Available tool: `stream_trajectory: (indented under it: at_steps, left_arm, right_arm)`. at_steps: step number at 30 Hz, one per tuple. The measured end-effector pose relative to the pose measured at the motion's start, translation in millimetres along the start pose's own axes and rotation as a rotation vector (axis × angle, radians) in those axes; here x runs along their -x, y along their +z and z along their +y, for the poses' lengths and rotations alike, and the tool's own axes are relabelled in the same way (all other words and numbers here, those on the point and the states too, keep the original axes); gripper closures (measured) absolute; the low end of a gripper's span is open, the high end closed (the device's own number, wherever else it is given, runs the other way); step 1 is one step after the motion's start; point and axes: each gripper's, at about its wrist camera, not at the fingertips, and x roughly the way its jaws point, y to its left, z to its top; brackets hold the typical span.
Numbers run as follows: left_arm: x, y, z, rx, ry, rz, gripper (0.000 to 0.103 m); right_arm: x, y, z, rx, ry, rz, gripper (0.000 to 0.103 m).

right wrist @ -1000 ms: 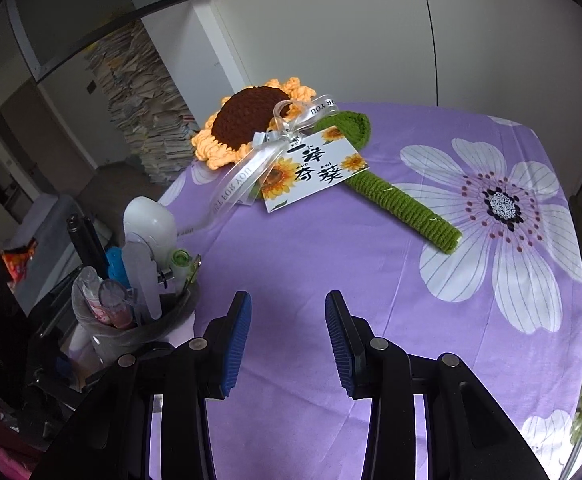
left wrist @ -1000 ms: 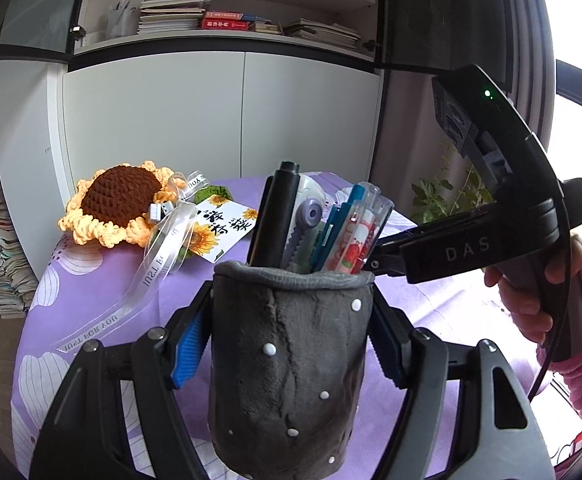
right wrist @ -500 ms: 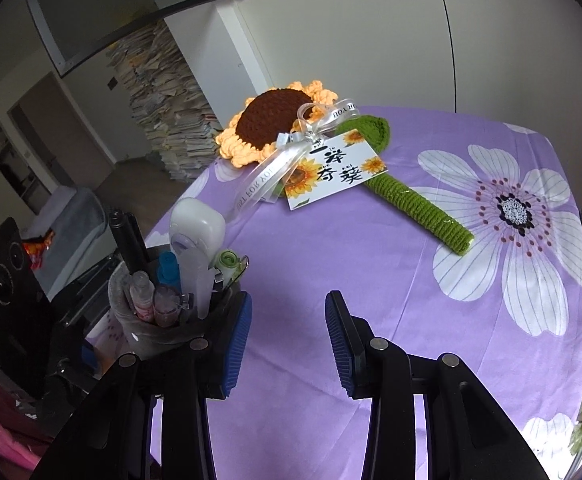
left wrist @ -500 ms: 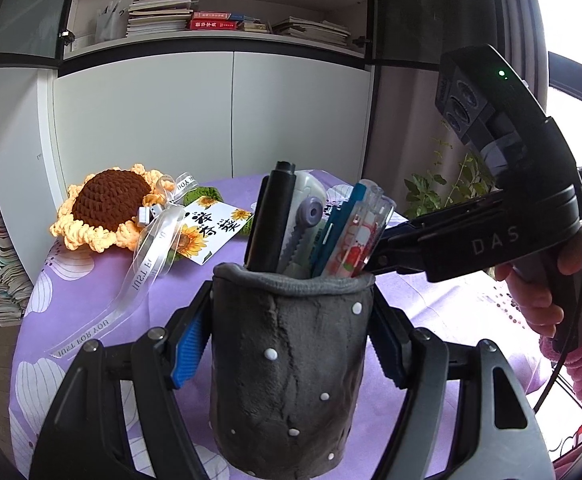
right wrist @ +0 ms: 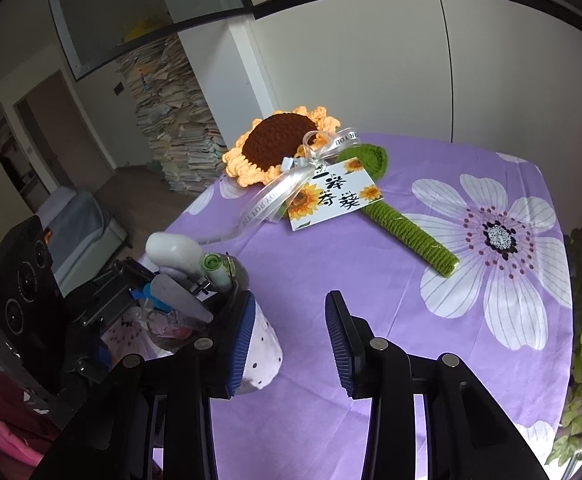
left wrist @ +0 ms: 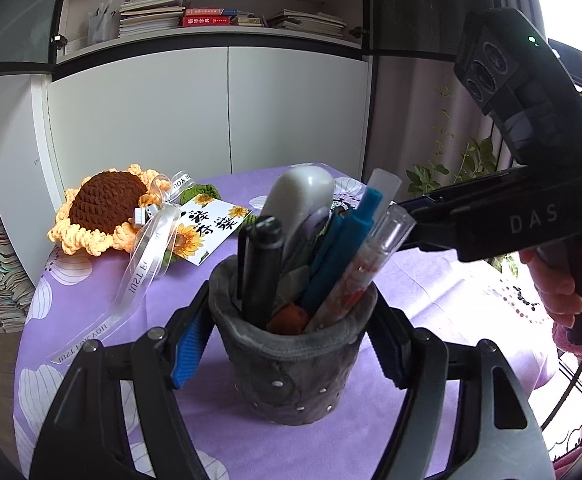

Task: Organize stationery
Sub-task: 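Carry the grey cup with the left tool toward the sunflower, then lower the grey cup onto the table and open the left tool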

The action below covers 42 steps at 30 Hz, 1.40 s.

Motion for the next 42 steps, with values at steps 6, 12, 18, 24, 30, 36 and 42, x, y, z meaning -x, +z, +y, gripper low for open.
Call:
stream_trajectory:
  at_steps: [6, 12, 18, 24, 30, 36, 42]
  left_arm:
    - [-15.3, 9.4, -1.8, 0.021, 0.021, 0.004, 0.034]
    - [-29.0, 22.9, -13.1, -0.001, 0.025, -0.006, 0.034]
    - [-51.0, 28.5, -24.8, -0.03, 0.007, 0.024, 0.034]
    - [-55.6, 27.1, -32.4, -0.072, 0.021, 0.021, 0.033]
    - [-51.7, 23.4, -27.3, -0.051, 0.023, 0.049, 0.033]
    - [-45.6, 20.0, -29.3, -0.055, 0.031, 0.056, 0.032]
    - [-41.7, 18.0, -30.5, -0.06, 0.045, 0.073, 0.026]
  right_arm:
    - [2.0, -3.3, -7.4, -0.009, -0.016, -0.005, 0.064]
    - [10.6, -0.4, -22.4, -0.042, -0.03, -0.045, 0.064]
    - [14.9, -4.3, -44.3, -0.073, -0.061, -0.061, 0.064]
    - [14.8, -13.3, -65.2, -0.131, -0.031, -0.069, 0.064]
    - [16.5, -20.0, -61.9, -0.131, -0.012, -0.068, 0.064]
    - [20.5, -31.8, -60.3, -0.152, -0.033, -0.055, 0.064]
    - [34.3, -44.6, -64.6, -0.21, -0.053, -0.06, 0.064]
